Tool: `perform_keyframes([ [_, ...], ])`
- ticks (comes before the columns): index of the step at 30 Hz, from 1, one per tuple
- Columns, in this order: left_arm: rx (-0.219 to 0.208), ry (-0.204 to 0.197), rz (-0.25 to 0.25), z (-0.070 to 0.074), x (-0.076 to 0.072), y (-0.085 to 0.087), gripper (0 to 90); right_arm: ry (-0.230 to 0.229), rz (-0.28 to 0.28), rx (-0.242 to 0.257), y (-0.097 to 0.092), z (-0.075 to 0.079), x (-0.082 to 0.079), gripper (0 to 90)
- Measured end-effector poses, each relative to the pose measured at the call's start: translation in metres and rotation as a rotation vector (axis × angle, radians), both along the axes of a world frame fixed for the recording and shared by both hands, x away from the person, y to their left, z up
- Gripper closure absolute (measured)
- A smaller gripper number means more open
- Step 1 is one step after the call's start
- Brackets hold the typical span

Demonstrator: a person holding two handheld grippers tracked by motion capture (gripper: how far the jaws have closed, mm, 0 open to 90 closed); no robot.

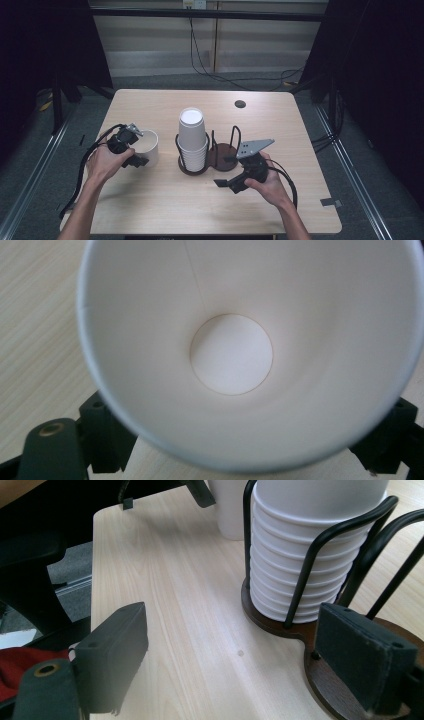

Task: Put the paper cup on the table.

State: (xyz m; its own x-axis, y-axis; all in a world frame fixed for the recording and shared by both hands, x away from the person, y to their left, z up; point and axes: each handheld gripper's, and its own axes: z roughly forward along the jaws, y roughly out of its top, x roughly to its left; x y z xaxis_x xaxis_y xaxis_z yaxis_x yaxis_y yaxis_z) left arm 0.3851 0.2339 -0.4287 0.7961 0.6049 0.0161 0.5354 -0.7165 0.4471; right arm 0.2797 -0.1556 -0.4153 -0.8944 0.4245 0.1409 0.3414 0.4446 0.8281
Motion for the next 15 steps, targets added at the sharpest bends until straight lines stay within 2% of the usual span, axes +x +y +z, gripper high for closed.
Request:
perform_keyframes([
  [3,-0.009,0.004,0.008,0.002,-0.004,0.004,15.8,-0.002,-0.010,0.007,-0.002,0.001,-0.001,14.2],
  [7,-0.032,-0.016,0.026,0.002,-0.009,0.012,15.9,-0.007,-0.024,0.008,-0.007,0.001,-0.002,14.2],
  [8,-0.040,-0.009,0.031,0.002,-0.010,0.014,15.9,-0.009,-0.030,0.011,-0.008,0.001,-0.002,14.2],
  [12,-0.085,-0.026,0.046,-0.002,-0.017,0.019,16.4,-0.021,-0.043,0.021,-0.009,0.002,-0.002,14.2],
  [15,-0.103,-0.040,0.057,-0.004,-0.024,0.020,16.8,-0.018,-0.049,0.018,-0.009,0.001,-0.002,14.2],
])
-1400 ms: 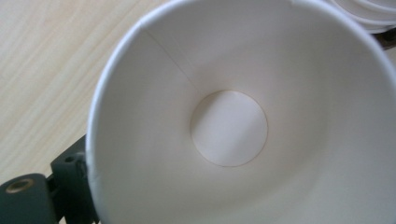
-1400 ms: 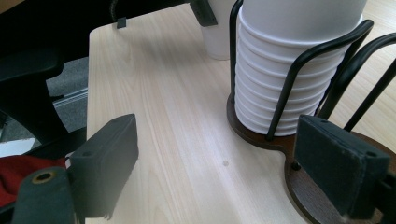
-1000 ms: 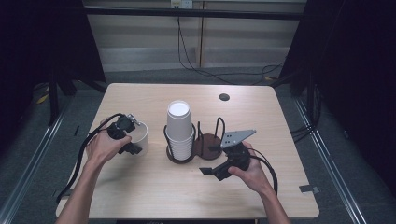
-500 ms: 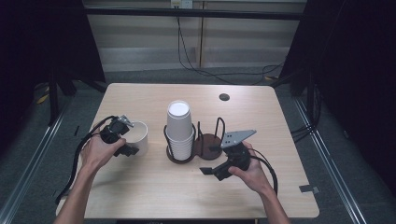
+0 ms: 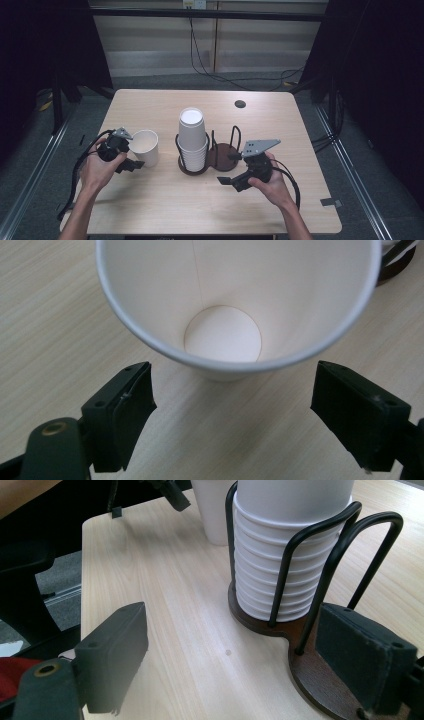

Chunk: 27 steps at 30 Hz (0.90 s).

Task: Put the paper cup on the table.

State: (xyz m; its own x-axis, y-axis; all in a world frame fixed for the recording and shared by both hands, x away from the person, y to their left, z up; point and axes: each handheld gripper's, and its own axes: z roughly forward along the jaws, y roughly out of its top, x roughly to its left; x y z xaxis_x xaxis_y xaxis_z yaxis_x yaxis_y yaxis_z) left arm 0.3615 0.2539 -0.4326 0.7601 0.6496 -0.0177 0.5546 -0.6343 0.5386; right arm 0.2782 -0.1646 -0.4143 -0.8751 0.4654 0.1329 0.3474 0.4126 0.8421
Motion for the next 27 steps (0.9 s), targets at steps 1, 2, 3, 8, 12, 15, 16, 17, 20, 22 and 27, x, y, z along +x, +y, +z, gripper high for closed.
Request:
perform_keyframes([
  [1,0.000,-0.003,-0.002,0.000,-0.002,0.001,16.9,-0.001,-0.002,-0.001,0.000,0.000,0.000,14.2],
  [2,-0.018,-0.013,0.001,0.000,-0.004,0.002,16.9,-0.002,-0.003,-0.003,0.000,0.000,0.000,14.2],
  [3,-0.041,-0.021,0.007,0.001,-0.007,0.004,16.9,-0.003,-0.005,-0.002,0.000,0.000,0.000,14.2],
  [8,-0.084,-0.068,0.013,0.003,-0.024,0.005,16.9,-0.005,-0.013,0.002,0.000,0.000,0.000,14.2],
  [12,-0.126,-0.110,0.022,0.003,-0.036,0.003,16.9,-0.006,-0.014,-0.001,0.000,-0.001,-0.002,14.2],
  [15,-0.172,-0.154,0.039,0.004,-0.047,0.002,16.9,-0.005,-0.018,-0.005,0.000,-0.002,-0.003,14.2],
  [16,-0.198,-0.168,0.039,0.004,-0.050,0.003,16.9,-0.004,-0.022,-0.005,-0.001,-0.002,-0.003,14.2],
  [17,-0.225,-0.171,0.034,0.004,-0.053,0.003,16.9,-0.006,-0.025,-0.004,-0.001,-0.002,-0.003,14.2],
  [20,-0.262,-0.203,0.039,0.002,-0.062,0.004,17.1,-0.008,-0.029,-0.003,-0.002,-0.002,-0.004,14.2],
  [22,-0.289,-0.239,0.044,0.003,-0.070,0.005,17.5,-0.007,-0.027,-0.001,-0.002,-0.001,-0.006,14.2],
  [27,-0.384,-0.278,0.048,0.006,-0.084,0.002,17.4,-0.001,-0.033,-0.007,-0.002,-0.004,-0.006,14.2],
])
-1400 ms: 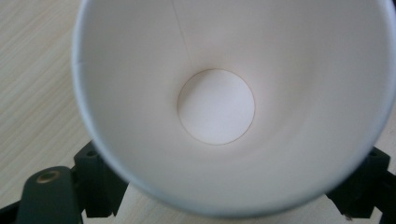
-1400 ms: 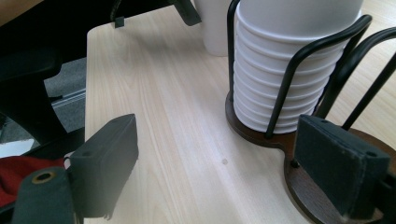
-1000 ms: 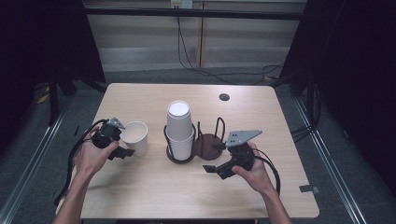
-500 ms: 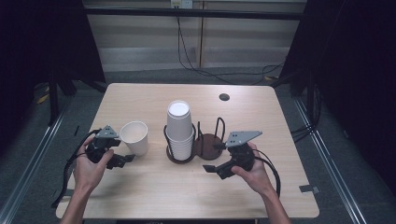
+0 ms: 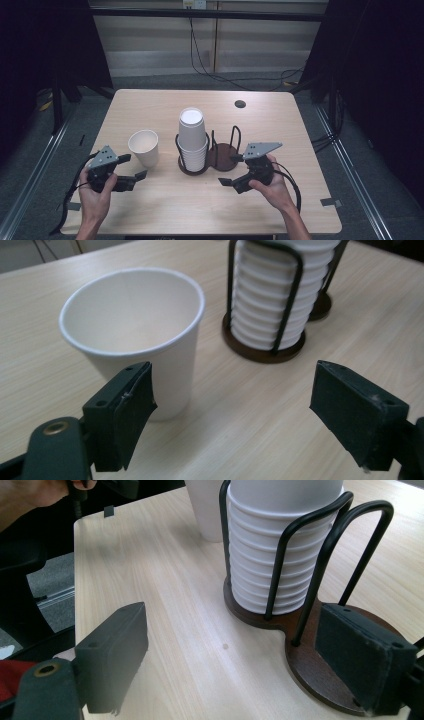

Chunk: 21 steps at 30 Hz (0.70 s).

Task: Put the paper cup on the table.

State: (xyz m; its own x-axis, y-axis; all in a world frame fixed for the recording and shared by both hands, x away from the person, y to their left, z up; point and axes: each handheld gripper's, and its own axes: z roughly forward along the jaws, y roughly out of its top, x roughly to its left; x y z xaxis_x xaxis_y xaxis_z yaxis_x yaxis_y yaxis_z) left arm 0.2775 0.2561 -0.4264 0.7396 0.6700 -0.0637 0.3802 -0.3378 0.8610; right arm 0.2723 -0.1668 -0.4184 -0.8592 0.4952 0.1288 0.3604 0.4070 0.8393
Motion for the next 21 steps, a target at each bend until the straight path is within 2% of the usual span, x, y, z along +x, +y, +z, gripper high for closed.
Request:
perform_keyframes([
  [3,-0.076,-0.024,0.025,0.000,-0.009,-0.004,16.1,0.001,0.004,-0.002,0.002,-0.001,-0.001,14.2],
  [5,-0.092,-0.021,0.022,0.000,-0.013,-0.009,16.0,-0.003,0.000,0.001,0.002,-0.002,-0.002,14.2],
  [7,-0.112,-0.057,0.032,0.002,-0.017,-0.015,16.0,-0.005,-0.007,0.004,0.003,-0.003,-0.003,14.2],
  [8,-0.123,-0.060,0.030,0.002,-0.018,-0.018,16.0,-0.007,-0.011,0.008,0.003,-0.004,-0.004,14.2],
  [12,-0.109,-0.052,-0.020,-0.005,-0.020,-0.032,16.0,-0.016,-0.029,-0.001,0.003,-0.009,-0.008,14.2],
  [14,-0.104,-0.063,-0.021,-0.010,-0.022,-0.040,15.9,-0.016,-0.041,0.004,0.003,-0.012,-0.010,14.3],
  [16,-0.124,-0.078,-0.026,-0.016,-0.026,-0.050,15.8,-0.026,-0.061,0.018,0.003,-0.015,-0.011,14.2],
  [17,-0.117,-0.089,-0.040,-0.018,-0.027,-0.054,15.8,-0.030,-0.069,0.022,0.003,-0.017,-0.011,14.2],
  [20,-0.141,-0.089,-0.052,-0.025,-0.032,-0.065,15.8,-0.034,-0.094,0.041,0.004,-0.021,-0.012,14.4],
  [21,-0.139,-0.092,-0.033,-0.029,-0.033,-0.069,15.8,-0.034,-0.104,0.038,0.005,-0.022,-0.012,14.4],
])
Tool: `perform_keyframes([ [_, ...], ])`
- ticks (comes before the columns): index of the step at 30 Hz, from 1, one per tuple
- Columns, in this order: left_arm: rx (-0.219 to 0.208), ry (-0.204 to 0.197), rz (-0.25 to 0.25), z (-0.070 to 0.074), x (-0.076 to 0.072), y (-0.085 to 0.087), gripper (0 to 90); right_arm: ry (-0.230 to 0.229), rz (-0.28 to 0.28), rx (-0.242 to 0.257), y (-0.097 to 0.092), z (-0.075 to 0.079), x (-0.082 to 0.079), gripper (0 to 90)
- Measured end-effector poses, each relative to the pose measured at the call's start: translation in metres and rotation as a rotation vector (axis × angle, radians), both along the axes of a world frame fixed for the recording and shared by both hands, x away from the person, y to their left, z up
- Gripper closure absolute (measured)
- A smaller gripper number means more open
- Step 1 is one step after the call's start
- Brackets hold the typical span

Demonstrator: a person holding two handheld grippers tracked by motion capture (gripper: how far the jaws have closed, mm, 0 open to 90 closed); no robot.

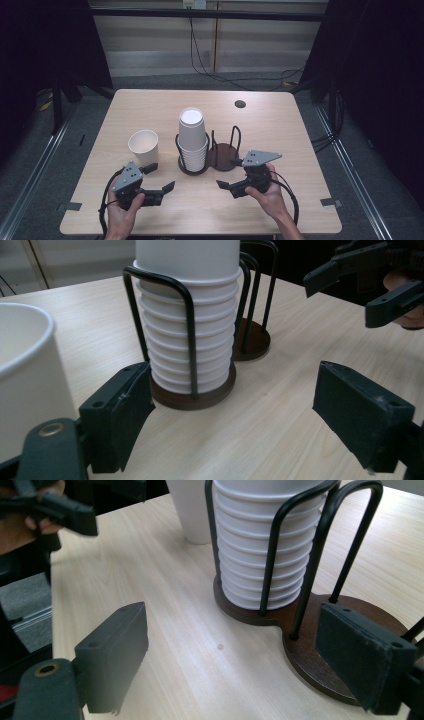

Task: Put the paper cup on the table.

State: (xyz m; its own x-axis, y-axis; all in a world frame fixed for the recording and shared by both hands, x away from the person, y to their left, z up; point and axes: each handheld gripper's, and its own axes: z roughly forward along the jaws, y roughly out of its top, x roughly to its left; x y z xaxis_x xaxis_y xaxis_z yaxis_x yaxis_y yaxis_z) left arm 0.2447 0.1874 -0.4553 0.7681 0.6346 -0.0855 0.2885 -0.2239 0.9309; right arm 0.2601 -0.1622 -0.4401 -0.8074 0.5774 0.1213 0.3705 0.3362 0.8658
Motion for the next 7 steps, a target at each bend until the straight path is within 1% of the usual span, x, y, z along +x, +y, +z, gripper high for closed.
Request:
perform_keyframes([
  [1,0.005,-0.005,-0.002,-0.003,0.000,-0.001,15.7,0.000,-0.011,0.000,0.001,-0.002,0.000,14.4],
  [2,-0.003,0.006,-0.001,-0.007,0.000,-0.004,15.7,-0.001,-0.017,0.005,0.002,-0.003,-0.001,14.4],
  [3,0.004,0.001,0.006,-0.010,0.000,-0.006,15.8,0.000,-0.012,0.006,0.004,-0.004,-0.002,14.4],
  [4,-0.007,-0.005,0.028,-0.014,0.000,-0.008,15.8,0.002,-0.009,-0.001,0.005,-0.005,-0.003,14.4],
  [7,-0.010,-0.014,0.035,-0.019,-0.002,-0.010,15.8,0.004,-0.014,-0.006,0.007,-0.010,-0.005,14.4],
])
